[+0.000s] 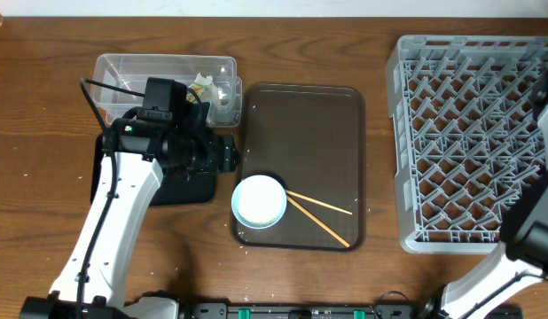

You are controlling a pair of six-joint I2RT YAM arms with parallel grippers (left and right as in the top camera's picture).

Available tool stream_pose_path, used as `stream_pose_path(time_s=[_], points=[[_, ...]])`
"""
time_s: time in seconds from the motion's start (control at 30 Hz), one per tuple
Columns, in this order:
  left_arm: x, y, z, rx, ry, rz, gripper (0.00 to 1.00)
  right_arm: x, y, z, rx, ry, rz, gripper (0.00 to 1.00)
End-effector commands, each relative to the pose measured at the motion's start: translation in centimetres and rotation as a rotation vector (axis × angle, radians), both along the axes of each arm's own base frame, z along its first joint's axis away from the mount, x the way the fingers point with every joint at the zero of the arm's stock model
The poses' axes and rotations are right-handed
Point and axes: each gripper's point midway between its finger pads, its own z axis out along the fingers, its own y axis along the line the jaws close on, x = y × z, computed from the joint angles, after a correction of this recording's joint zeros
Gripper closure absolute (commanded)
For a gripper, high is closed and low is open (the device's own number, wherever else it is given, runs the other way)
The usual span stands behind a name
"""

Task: Sort waste into correct bins and load items into the dishwasher rack
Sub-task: 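Carry the blue plate right and set it upright in the rack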

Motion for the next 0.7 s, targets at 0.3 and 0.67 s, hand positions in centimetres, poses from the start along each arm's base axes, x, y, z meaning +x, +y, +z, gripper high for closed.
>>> stream_pose_path(time_s=[0.3, 0.67], points=[[0.2, 0.0, -0.1, 0.003, -0.005, 0.003, 0.17, 1.9, -0.9, -7.1, 0.039, 0.124, -0.03, 0.99], [0.3, 0.0, 0.0, 0.002, -0.014, 0.003, 0.17, 3.0, 1.8, -6.8, 0.085, -0.016, -0.011, 0.01]])
